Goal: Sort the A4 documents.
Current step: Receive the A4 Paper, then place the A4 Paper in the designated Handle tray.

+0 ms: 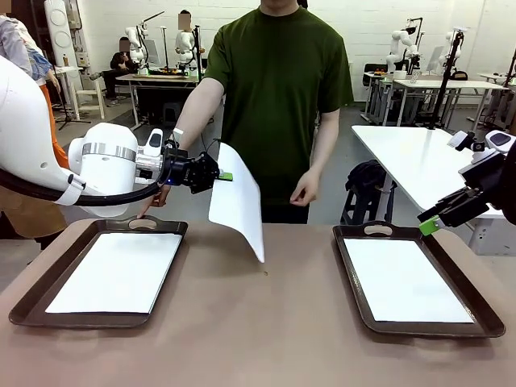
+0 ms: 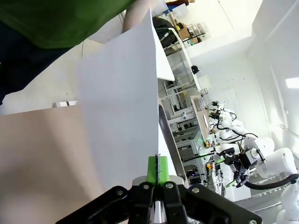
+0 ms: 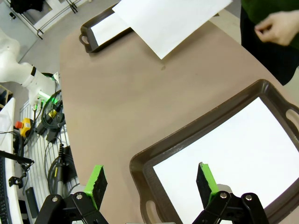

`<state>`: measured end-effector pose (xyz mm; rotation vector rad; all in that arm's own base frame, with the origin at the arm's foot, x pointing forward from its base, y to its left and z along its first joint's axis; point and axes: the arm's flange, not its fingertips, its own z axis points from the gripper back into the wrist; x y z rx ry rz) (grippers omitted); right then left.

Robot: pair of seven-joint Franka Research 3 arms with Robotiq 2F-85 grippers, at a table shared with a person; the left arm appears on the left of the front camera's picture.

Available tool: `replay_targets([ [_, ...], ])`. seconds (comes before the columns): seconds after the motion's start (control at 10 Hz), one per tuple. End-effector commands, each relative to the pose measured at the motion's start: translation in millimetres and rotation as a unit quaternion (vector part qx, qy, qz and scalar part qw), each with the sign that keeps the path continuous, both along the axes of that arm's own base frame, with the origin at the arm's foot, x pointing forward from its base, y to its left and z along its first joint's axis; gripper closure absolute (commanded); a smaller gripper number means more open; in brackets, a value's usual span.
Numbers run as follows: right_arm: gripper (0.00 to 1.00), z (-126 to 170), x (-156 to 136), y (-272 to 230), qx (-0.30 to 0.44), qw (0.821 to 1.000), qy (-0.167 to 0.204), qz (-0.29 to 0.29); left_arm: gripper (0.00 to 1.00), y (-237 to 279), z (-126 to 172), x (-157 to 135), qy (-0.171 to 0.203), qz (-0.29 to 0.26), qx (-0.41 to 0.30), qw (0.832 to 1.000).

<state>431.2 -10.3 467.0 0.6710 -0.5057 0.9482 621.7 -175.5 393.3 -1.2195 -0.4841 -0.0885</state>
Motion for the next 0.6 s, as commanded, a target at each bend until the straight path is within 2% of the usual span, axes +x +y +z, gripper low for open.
replay_targets([
  [0.0,0.00,-1.7,-0.7,0.6,-0.003,1.000,-0.003,0.004,1.00,-0.8,0.2,0.2,-0.007,0.004,-0.011,1.000],
  [0.5,0.00,-1.7,-0.7,0.6,-0.003,1.000,-0.003,0.004,1.00,-0.8,0.2,0.2,-0.007,0.004,-0.011,1.000],
])
